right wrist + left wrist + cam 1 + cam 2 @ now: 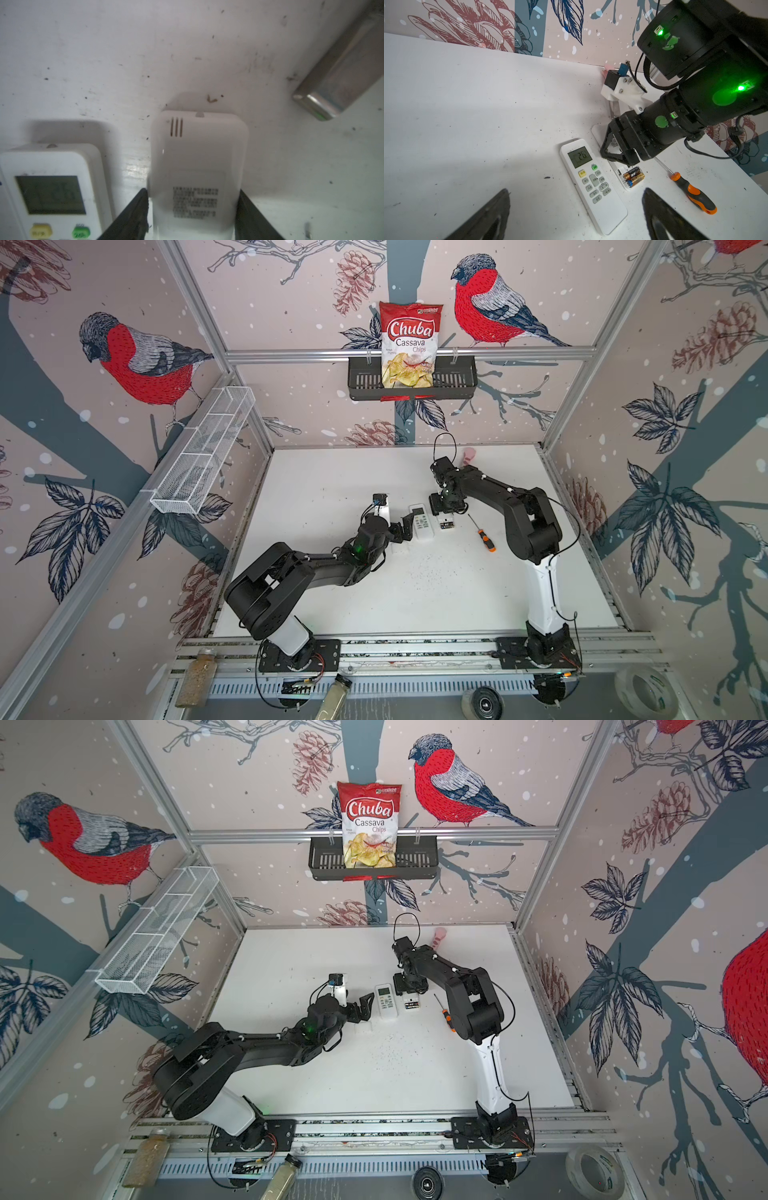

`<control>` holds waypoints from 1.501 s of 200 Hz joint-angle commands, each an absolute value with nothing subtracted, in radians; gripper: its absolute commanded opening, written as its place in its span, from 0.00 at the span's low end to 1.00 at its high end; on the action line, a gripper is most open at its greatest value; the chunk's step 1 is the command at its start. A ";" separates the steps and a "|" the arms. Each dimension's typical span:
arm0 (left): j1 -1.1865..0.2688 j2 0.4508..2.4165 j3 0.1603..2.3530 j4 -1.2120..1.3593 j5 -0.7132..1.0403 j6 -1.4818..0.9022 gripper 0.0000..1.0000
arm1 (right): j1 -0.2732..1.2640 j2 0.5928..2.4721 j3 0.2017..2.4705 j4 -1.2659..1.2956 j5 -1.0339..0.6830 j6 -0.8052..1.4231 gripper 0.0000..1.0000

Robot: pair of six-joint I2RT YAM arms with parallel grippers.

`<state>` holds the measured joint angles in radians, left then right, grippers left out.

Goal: Unload the batteries from the remote control

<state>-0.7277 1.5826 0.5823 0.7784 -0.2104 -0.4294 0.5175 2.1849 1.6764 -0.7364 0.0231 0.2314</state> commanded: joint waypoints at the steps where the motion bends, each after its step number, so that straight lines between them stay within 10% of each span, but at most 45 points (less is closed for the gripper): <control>1: -0.727 1.579 0.599 0.775 -0.211 -0.425 0.98 | 0.519 2.156 1.667 -0.716 -0.002 0.219 0.67; 184: -0.765 1.649 0.742 0.684 -0.122 -0.411 0.98 | 0.391 1.551 0.984 -0.499 0.050 0.374 0.50; 300: -0.721 1.675 0.738 0.710 -0.051 -0.419 0.98 | 0.318 1.605 0.904 -0.458 0.089 0.364 0.53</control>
<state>-0.7429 1.6672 0.7479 0.6540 -0.1047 -0.4072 0.3241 1.5917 0.8925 -0.4561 0.0574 0.3717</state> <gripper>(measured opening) 0.977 0.540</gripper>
